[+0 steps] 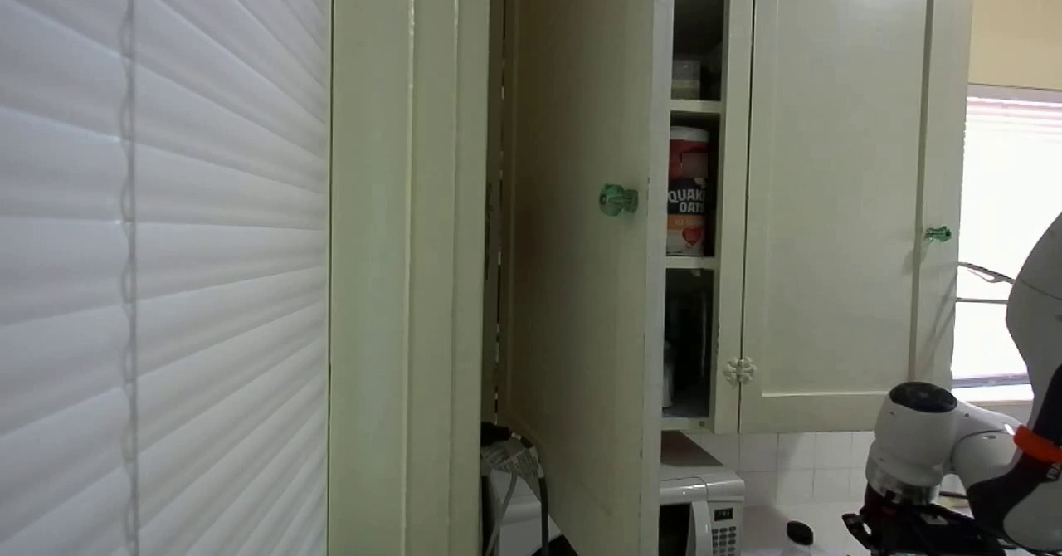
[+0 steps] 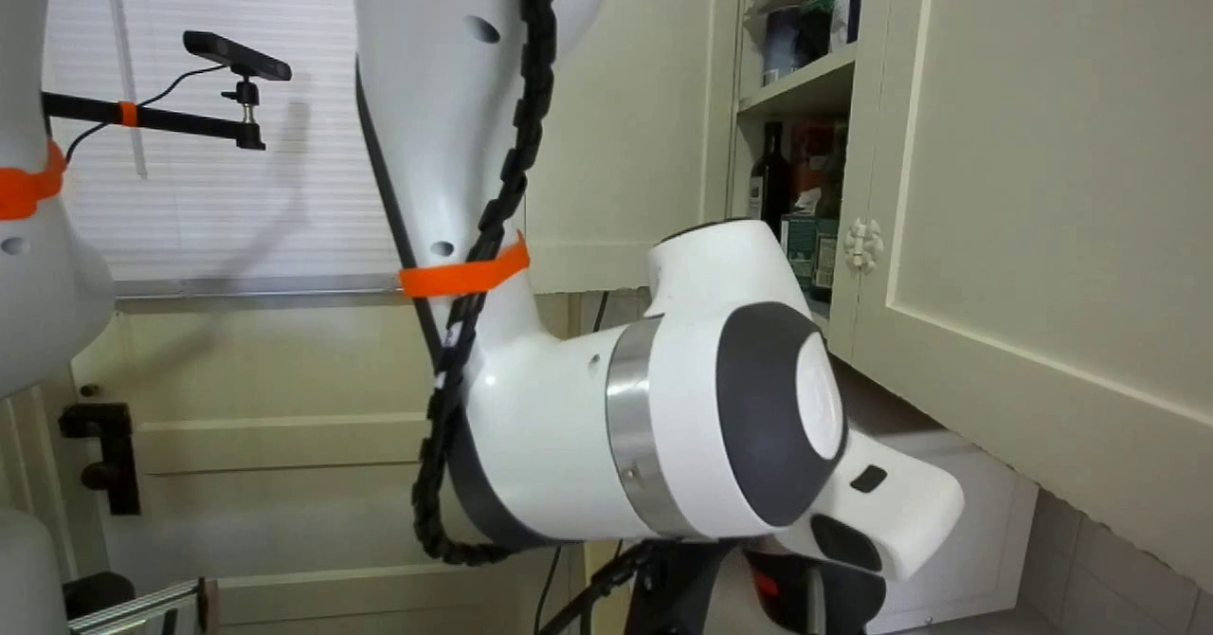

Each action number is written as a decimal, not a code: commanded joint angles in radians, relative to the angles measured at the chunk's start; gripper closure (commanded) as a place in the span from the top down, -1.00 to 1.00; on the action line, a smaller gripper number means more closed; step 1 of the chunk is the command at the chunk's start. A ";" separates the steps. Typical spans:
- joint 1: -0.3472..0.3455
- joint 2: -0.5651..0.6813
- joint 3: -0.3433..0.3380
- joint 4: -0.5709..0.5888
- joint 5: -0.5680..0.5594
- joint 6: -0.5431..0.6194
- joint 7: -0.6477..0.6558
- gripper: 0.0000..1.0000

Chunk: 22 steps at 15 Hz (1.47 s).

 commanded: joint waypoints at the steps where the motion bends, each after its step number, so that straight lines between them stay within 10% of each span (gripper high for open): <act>1: -0.026 -0.127 0.003 -0.092 0.039 0.005 -0.057 -1.00; 9: -0.035 -0.330 -0.015 -0.203 0.189 -0.111 -0.311 -1.00; 22: -0.106 -0.513 -0.016 -0.171 0.189 -0.477 -0.346 -1.00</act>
